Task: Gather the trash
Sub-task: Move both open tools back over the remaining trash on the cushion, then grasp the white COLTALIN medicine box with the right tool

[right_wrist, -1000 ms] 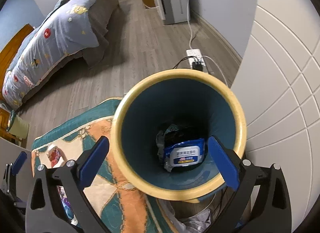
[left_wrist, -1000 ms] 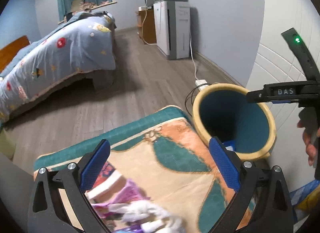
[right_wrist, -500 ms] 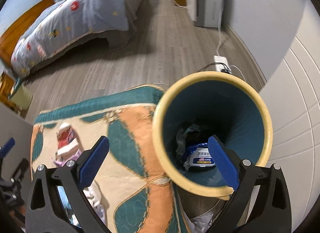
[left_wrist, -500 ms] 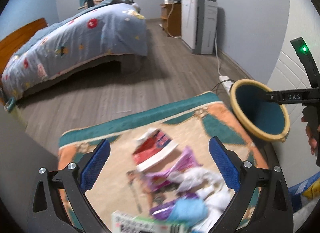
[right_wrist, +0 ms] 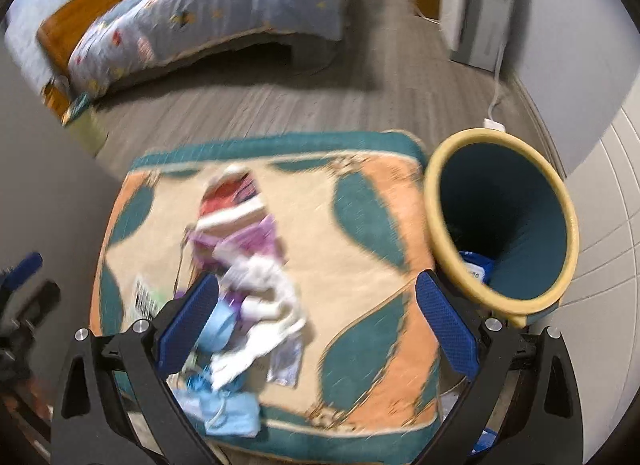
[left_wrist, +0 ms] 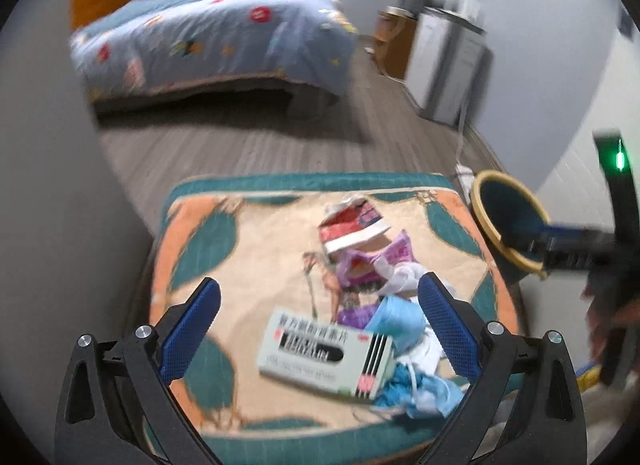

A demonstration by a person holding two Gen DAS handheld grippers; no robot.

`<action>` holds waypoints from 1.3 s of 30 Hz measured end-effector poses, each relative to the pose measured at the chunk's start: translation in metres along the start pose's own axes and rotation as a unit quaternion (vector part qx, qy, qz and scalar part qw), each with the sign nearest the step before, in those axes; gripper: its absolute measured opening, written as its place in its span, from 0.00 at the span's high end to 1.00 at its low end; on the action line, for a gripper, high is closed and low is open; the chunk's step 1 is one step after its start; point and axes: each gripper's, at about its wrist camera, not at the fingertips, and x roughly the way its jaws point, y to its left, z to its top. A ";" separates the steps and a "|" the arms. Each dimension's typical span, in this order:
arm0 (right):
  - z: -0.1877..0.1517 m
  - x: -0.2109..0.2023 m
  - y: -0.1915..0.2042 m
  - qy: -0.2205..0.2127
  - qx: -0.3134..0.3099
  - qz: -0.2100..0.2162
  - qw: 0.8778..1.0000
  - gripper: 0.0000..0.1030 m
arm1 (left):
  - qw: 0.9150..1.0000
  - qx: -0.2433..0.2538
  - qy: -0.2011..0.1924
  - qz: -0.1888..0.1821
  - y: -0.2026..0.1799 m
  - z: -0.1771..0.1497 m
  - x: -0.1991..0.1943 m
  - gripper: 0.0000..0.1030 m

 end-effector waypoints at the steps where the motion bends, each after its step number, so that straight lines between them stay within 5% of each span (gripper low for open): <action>1: -0.006 0.001 0.012 0.004 -0.014 0.003 1.000 0.06 | 1.000 -0.017 0.001 0.007 0.007 -0.001 -0.010 0.05; 4: -0.020 0.005 0.043 0.011 -0.050 0.017 0.999 0.06 | 0.999 -0.031 -0.009 0.000 0.020 0.003 -0.031 0.05; 10: -0.040 0.013 0.106 0.004 -0.147 0.045 0.988 0.06 | 0.998 0.005 -0.012 0.063 0.044 0.008 -0.051 0.05; 16: -0.051 0.038 0.142 0.021 -0.211 0.044 0.976 0.06 | 0.994 -0.081 0.034 0.059 0.079 0.001 -0.028 0.05; 19: -0.056 0.052 0.152 0.034 -0.229 0.043 0.972 0.06 | 0.993 -0.083 0.042 0.075 0.084 0.001 -0.020 0.05; 28: -0.077 0.090 0.188 0.069 -0.323 0.057 0.942 0.06 | 0.986 -0.120 0.067 0.091 0.107 0.006 0.001 0.05; 35: -0.093 0.121 0.204 0.078 -0.401 0.013 0.913 0.05 | 0.984 -0.149 0.074 0.067 0.114 0.007 0.008 0.05; 37: -0.093 0.123 0.208 0.071 -0.414 0.011 0.907 0.12 | 0.984 -0.143 0.076 0.070 0.112 0.008 0.009 0.05; 39: -0.090 0.120 0.210 0.056 -0.420 0.010 0.906 0.30 | 0.985 -0.139 0.078 0.071 0.111 0.009 0.012 0.05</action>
